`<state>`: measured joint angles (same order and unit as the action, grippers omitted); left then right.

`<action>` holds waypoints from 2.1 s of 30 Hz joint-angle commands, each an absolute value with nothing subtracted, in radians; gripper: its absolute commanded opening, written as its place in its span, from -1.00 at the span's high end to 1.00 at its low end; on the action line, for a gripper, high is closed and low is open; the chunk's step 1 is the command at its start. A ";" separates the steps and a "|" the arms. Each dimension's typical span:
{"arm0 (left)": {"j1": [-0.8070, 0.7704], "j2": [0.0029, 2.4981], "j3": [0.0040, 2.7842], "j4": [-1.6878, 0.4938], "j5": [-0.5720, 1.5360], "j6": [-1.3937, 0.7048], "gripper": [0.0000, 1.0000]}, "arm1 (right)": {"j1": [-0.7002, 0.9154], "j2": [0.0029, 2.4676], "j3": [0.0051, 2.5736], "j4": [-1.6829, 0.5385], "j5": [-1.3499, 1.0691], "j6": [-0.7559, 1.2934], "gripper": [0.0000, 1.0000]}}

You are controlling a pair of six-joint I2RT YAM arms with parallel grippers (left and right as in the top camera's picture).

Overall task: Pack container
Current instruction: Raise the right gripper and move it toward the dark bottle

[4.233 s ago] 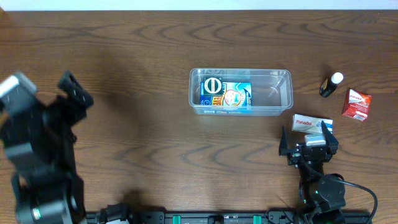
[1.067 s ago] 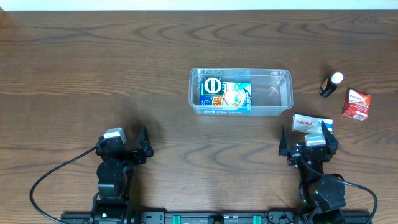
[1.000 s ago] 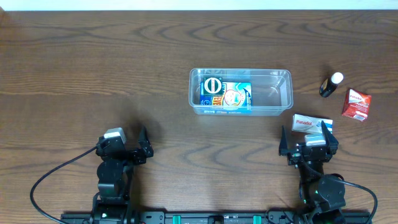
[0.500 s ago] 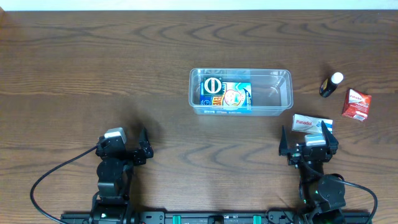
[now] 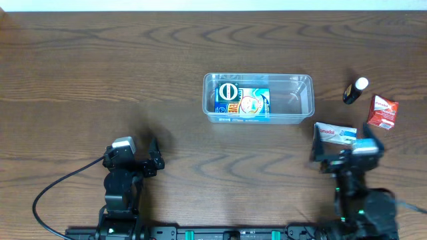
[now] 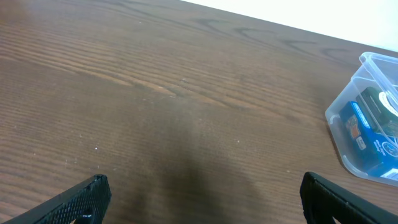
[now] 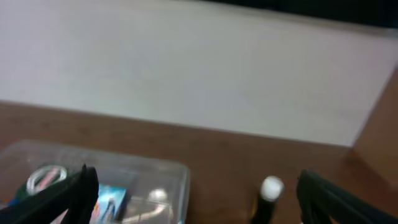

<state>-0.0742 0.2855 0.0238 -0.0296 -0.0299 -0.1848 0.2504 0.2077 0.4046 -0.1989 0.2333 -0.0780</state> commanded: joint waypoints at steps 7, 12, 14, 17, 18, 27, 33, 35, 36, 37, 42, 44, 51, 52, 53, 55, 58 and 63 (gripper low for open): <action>-0.078 0.287 0.004 -0.070 -0.046 -0.176 -0.96 | 0.157 0.729 1.073 -0.601 0.281 -0.042 -0.98; -0.078 0.287 0.004 -0.070 -0.045 -0.176 -0.96 | 0.087 0.958 1.318 -0.859 0.280 -0.041 -0.99; -0.078 0.287 0.004 -0.070 -0.046 -0.176 -0.96 | 0.051 1.032 1.376 -0.939 0.241 -0.041 -0.98; -0.078 0.287 0.004 -0.070 -0.046 -0.176 -0.96 | 0.000 1.116 1.411 -1.016 0.086 -0.038 -0.99; -0.078 0.287 0.004 -0.070 -0.046 -0.176 -0.96 | -0.015 1.140 1.411 -1.035 0.045 -0.038 -0.99; -0.078 0.287 0.004 -0.070 -0.045 -0.176 -0.96 | -0.028 1.279 1.411 -1.138 0.011 -0.020 -0.99; -0.078 0.287 0.004 -0.070 -0.046 -0.176 -0.96 | -0.069 1.336 1.411 -1.184 0.071 0.124 -0.99; -0.078 0.287 0.004 -0.070 -0.045 -0.176 -0.96 | -0.112 1.354 1.410 -1.188 0.117 0.231 -0.99; -0.078 0.287 0.004 -0.070 -0.045 -0.176 -0.96 | -0.135 1.362 1.410 -1.191 0.129 0.286 -0.99; -0.078 0.287 0.004 -0.070 -0.045 -0.176 -0.96 | -0.163 1.370 1.408 -1.194 0.130 0.342 -0.99; -0.078 0.287 0.004 -0.070 -0.045 -0.176 -0.96 | -0.239 1.392 1.376 -1.180 0.124 0.490 -0.99; -0.078 0.287 0.004 -0.070 -0.046 -0.176 -0.96 | -0.253 1.393 1.345 -1.163 0.124 0.572 -0.99; -0.078 0.287 0.004 -0.070 -0.045 -0.176 -0.96 | -0.265 1.393 1.139 -1.028 0.114 0.852 -0.99; -0.078 0.287 0.004 -0.070 -0.046 -0.176 -0.96 | -0.265 1.393 1.099 -0.992 0.102 0.873 -0.99; -0.078 0.287 0.004 -0.070 -0.046 -0.176 -0.96 | -0.265 1.393 1.061 -0.953 0.088 0.889 -0.99; -0.078 0.287 0.004 -0.070 -0.046 -0.176 -0.96 | -0.264 1.393 1.003 -0.885 0.074 0.903 -0.99; -0.078 0.287 0.004 -0.070 -0.045 -0.176 -0.96 | -0.261 1.393 0.937 -0.801 0.076 0.940 -0.99; -0.078 0.287 0.004 -0.070 -0.045 -0.176 -0.96 | -0.261 1.393 0.854 -0.699 0.086 1.029 -0.90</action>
<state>-0.0742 0.2863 0.0257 -0.0338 -0.0299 -0.1825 -0.2565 1.3941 0.8856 -0.7162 0.0788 0.9375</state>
